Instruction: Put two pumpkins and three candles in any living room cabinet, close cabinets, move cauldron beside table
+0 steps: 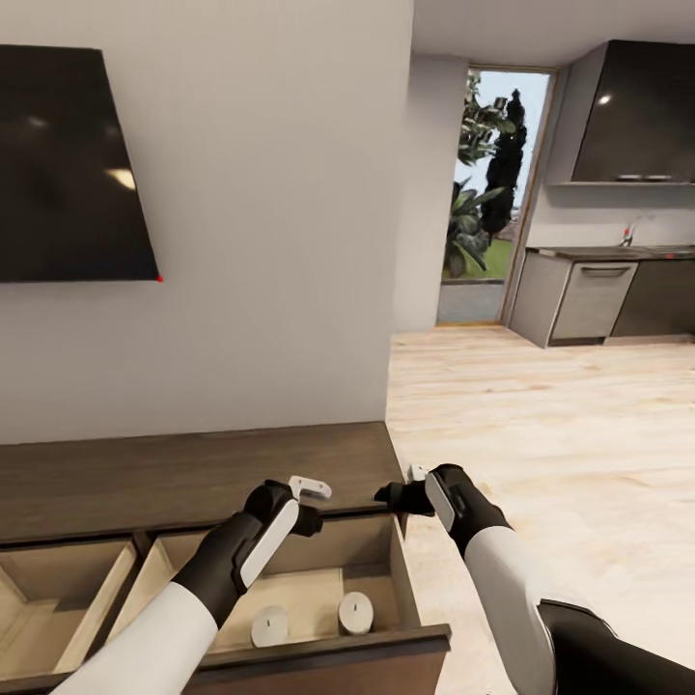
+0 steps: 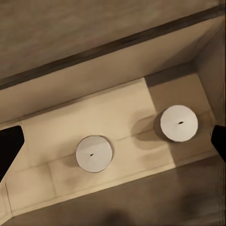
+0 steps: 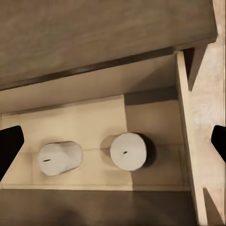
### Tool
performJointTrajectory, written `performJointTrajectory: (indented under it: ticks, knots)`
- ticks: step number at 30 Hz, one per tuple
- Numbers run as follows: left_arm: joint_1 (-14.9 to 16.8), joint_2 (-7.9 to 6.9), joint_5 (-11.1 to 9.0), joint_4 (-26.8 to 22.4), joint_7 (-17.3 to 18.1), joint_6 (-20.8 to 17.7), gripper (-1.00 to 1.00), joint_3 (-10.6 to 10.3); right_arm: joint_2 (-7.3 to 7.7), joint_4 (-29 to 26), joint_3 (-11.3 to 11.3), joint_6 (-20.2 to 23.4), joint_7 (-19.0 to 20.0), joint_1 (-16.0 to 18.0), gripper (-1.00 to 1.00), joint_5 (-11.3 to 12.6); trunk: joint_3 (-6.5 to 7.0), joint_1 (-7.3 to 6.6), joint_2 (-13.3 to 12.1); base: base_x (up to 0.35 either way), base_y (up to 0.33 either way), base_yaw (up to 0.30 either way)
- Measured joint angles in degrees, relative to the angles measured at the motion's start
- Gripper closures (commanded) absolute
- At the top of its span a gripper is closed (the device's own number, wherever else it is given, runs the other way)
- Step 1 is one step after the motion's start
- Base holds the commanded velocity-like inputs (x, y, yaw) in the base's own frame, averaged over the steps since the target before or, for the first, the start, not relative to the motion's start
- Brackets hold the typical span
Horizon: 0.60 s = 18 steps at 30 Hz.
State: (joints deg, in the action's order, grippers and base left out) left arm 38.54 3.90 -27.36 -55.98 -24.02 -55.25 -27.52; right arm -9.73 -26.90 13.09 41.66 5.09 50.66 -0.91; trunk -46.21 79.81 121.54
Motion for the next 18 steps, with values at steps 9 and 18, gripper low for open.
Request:
performJointTrajectory:
  ticks: [9, 18]
  knots:
    - [0.0, 0.02, 0.0, -0.8, -1.1, 0.0, -1.0, -0.2, 0.11, 0.0, 0.0, 0.0, 0.0, -0.1, -1.0, 0.0, 0.6, 0.03, 0.0, -0.213, 0.0, -0.216]
    - [0.0, 0.04, 0.0, -0.8, -1.4, 0.0, -1.0, -0.3, 0.12, 0.0, 0.0, 0.0, 0.0, -0.1, -1.0, 0.0, 1.2, 0.01, 0.0, -0.208, -0.07, -0.216]
